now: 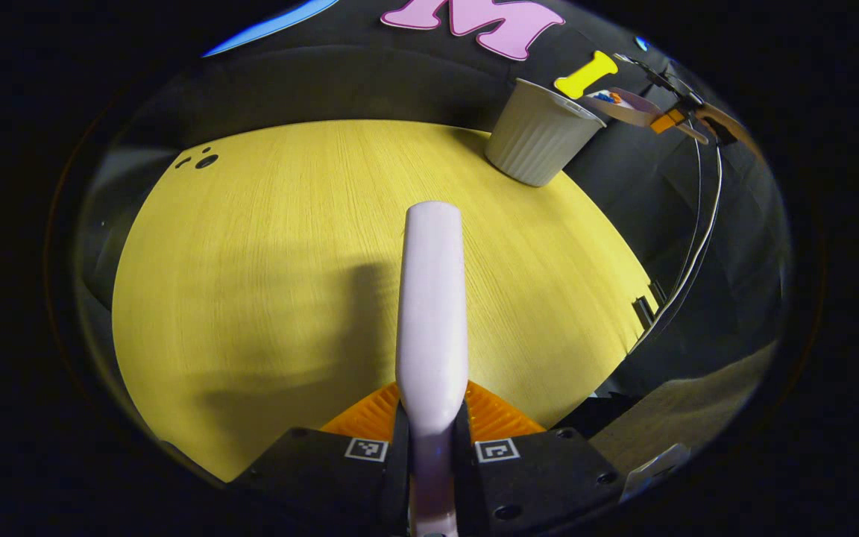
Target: Pick up the small broom and dustpan from the desktop, sweep the trash into the dustpan with the broom, and then empty the trash into the garbage bin.
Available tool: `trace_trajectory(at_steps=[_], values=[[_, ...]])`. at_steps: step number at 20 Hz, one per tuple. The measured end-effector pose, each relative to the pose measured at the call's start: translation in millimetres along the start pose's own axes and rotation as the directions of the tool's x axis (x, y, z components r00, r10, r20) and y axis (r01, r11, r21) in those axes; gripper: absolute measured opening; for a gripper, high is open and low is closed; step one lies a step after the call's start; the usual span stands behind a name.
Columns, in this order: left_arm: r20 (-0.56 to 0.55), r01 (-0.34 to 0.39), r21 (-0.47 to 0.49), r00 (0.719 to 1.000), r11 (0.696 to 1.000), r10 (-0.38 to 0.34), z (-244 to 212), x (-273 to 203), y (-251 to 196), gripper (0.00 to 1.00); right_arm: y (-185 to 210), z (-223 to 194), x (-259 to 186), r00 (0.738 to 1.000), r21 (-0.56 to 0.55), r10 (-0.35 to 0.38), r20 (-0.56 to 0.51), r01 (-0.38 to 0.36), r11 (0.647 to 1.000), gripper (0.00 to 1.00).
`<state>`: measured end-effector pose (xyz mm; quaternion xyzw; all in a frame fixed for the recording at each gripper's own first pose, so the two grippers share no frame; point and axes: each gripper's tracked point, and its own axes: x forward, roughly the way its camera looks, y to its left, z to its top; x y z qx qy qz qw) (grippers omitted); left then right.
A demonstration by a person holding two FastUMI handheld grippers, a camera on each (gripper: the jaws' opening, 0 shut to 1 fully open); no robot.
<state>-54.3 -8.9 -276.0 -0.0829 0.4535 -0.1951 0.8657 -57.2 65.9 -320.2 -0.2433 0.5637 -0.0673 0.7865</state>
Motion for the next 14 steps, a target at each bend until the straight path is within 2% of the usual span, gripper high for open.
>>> trace_trajectory(at_steps=[4, 9, 10, 11, 12, 14], values=[[0.001, 0.001, -0.027, 1.0, 1.0, -0.001, 1, 1, 3, 0.28, -17, 7, -12, 0.994, -0.17, -0.07, -0.081, 0.056, 0.984, 0.36], [0.001, -0.011, -0.062, 1.0, 0.998, 0.011, -3, 0, 5, 0.28, -18, 21, -12, 0.993, -0.204, -0.078, -0.088, 0.059, 0.977, 0.36], [0.0, -0.013, -0.062, 1.0, 0.998, 0.013, -3, 1, 5, 0.28, -16, 25, -12, 0.993, -0.264, -0.092, -0.069, 0.071, 0.962, 0.4], [-0.002, -0.017, -0.06, 1.0, 0.998, 0.017, -4, 2, 5, 0.28, -18, 33, -9, 0.993, -0.338, -0.111, -0.049, 0.088, 0.937, 0.36], [-0.005, -0.022, -0.06, 1.0, 0.998, 0.022, -4, 2, 5, 0.28, -25, 40, -7, 0.989, -0.377, -0.14, -0.047, 0.113, 0.919, 0.36], [-0.006, -0.034, -0.062, 0.999, 0.997, 0.034, -3, 2, 5, 0.28, -19, 44, -7, 0.988, -0.348, -0.145, -0.059, 0.116, 0.93, 0.36]])
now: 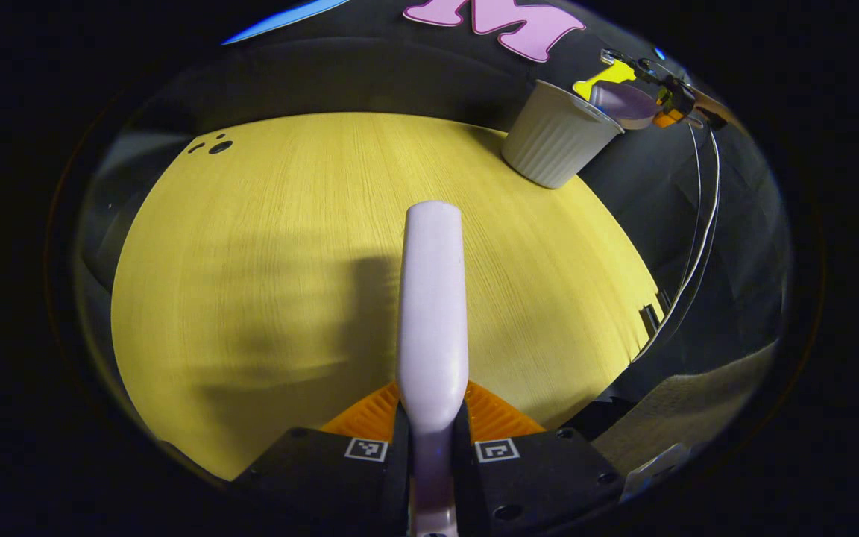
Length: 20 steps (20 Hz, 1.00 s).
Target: Pick up the small broom and dustpan from the desktop, sweep the trash into the dustpan with the broom, and then empty the trash into the garbage bin.
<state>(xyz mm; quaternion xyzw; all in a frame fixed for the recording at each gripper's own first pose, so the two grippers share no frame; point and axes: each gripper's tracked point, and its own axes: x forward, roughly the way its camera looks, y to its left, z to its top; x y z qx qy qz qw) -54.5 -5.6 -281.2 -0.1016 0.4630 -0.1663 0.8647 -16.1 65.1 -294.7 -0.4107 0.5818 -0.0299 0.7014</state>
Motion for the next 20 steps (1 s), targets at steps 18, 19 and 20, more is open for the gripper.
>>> trace_trajectory(at_steps=[18, 19, 20], values=[[0.044, -0.133, 0.014, 0.99, 0.991, 0.133, 38, 9, -6, 0.3, 51, 9, -51, 0.861, 0.322, 0.128, 0.493, -0.318, 0.892, 0.36], [0.048, -0.143, 0.019, 0.989, 0.99, 0.142, 42, 8, -5, 0.29, 60, 7, -61, 0.843, 0.318, 0.137, 0.52, -0.34, 0.885, 0.36], [0.052, -0.152, 0.024, 0.987, 0.988, 0.151, 45, 8, -5, 0.27, 70, 4, -70, 0.829, 0.31, 0.138, 0.542, -0.35, 0.884, 0.36]])
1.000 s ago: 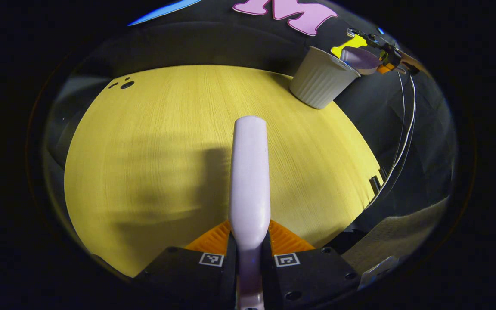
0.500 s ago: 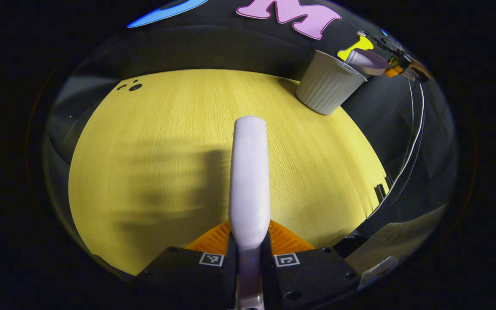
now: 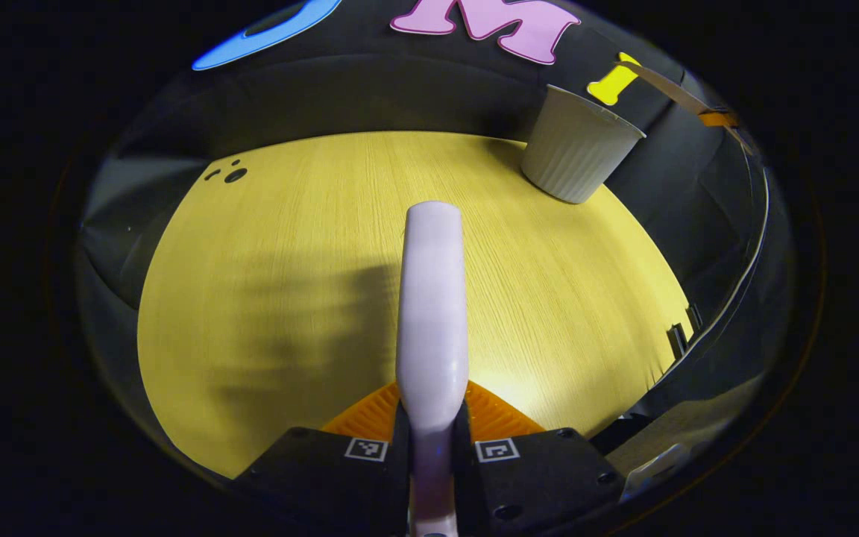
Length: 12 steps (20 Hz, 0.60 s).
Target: Pick up the small broom and dustpan from the desktop, sweep the trash into the dustpan with the broom, and then empty the trash into the garbage bin.
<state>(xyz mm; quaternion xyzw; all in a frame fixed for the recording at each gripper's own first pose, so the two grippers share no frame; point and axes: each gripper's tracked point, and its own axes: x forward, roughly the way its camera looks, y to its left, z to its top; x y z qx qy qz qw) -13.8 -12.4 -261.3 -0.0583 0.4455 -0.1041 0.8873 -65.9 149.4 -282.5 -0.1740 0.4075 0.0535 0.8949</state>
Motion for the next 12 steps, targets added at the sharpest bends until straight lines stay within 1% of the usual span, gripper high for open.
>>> trace_trajectory(at_steps=[2, 3, 6, 7, 10, 11, 12], values=[[0.009, -0.015, 0.016, 1.0, 1.0, 0.015, 6, 0, 1, 0.27, 29, -14, -9, 0.999, -0.009, 0.032, 0.024, -0.032, 0.999, 0.35], [0.012, -0.023, 0.026, 1.0, 0.999, 0.023, 8, 0, 2, 0.27, 45, -21, -10, 0.998, 0.001, 0.059, 0.03, -0.059, 0.998, 0.36], [0.019, -0.047, 0.046, 0.999, 0.998, 0.047, 12, 1, 5, 0.29, 100, -54, -15, 0.986, 0.041, 0.167, 0.017, -0.168, 0.985, 0.35], [0.02, -0.055, 0.051, 0.998, 0.997, 0.054, 13, 2, 5, 0.29, 116, -66, -14, 0.982, 0.048, 0.188, 0.006, -0.188, 0.981, 0.36], [0.027, -0.069, 0.05, 0.997, 0.996, 0.068, 15, 5, 7, 0.28, 166, -108, 5, 0.969, 0.075, 0.245, -0.041, -0.241, 0.968, 0.36], [0.028, -0.074, 0.053, 0.997, 0.996, 0.072, 14, 6, 7, 0.28, 190, -125, 14, 0.961, 0.1, 0.268, -0.061, -0.262, 0.96, 0.39], [0.027, -0.082, 0.059, 0.996, 0.995, 0.08, 14, 9, 8, 0.29, 207, -138, 21, 0.954, 0.108, 0.29, -0.08, -0.281, 0.954, 0.32]])
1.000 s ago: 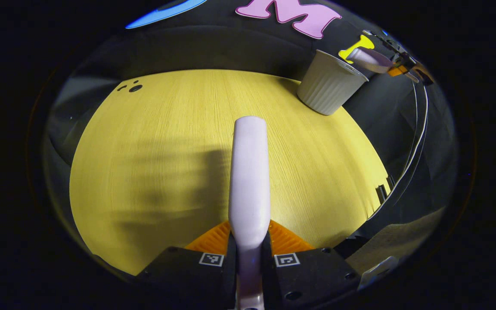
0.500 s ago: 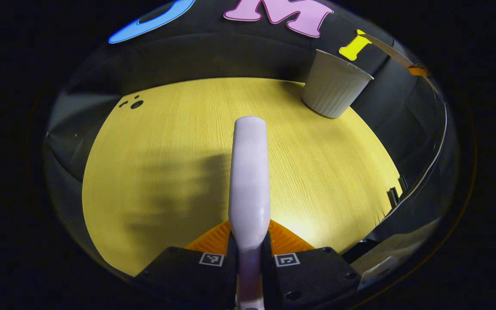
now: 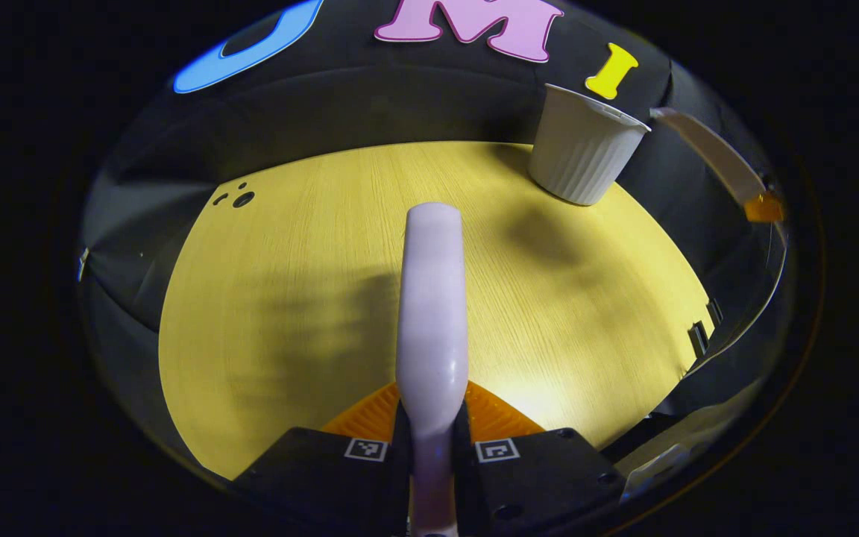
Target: Pick up the small broom and dustpan from the desktop, sweep the trash into the dustpan with the broom, and then empty the trash into the garbage bin.
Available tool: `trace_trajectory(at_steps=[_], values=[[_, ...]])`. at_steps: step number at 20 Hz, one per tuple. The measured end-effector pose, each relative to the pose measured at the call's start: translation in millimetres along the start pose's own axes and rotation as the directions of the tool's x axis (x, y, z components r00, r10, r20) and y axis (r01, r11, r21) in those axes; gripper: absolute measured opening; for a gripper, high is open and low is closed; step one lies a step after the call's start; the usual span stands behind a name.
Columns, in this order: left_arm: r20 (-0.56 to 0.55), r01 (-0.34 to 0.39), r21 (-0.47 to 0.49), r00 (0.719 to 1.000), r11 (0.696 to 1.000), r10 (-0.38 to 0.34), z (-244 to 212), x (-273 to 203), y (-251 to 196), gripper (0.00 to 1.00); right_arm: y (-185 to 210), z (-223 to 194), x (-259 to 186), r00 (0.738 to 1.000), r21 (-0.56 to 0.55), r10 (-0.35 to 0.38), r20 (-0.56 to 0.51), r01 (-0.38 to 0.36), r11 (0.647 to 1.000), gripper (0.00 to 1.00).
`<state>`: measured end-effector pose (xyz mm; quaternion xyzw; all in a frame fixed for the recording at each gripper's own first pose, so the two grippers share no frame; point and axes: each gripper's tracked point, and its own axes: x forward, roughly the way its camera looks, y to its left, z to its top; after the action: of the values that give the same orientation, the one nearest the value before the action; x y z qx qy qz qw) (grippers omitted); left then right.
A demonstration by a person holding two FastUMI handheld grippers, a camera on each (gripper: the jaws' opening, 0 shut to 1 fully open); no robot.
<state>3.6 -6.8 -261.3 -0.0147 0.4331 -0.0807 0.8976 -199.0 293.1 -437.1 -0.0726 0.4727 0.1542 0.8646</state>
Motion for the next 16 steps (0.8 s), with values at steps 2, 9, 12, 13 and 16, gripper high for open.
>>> trace_trajectory(at_steps=[2, 9, 12, 13, 16], values=[[-0.004, -0.02, 0.021, 1.0, 1.0, 0.02, -1, 5, 3, 0.29, 25, -28, 26, 0.999, 0.013, 0.03, -0.041, -0.03, 0.999, 0.36], [-0.014, -0.06, 0.019, 0.998, 0.998, 0.06, -4, 29, 5, 0.29, 68, -91, 117, 0.992, 0.138, 0.059, -0.109, -0.043, 0.99, 0.35], [-0.035, -0.074, 0.016, 0.997, 0.997, 0.074, -11, 42, 6, 0.29, 67, -95, 134, 0.993, 0.153, 0.035, -0.112, -0.018, 0.988, 0.36], [-0.044, -0.081, 0.023, 0.996, 0.996, 0.082, -15, 46, 9, 0.29, 69, -96, 140, 0.992, 0.159, 0.037, -0.122, -0.017, 0.987, 0.36], [-0.062, -0.124, 0.07, 0.99, 0.99, 0.129, -22, 55, 16, 0.3, 72, -98, 150, 0.99, 0.175, 0.042, -0.133, -0.019, 0.984, 0.36]])
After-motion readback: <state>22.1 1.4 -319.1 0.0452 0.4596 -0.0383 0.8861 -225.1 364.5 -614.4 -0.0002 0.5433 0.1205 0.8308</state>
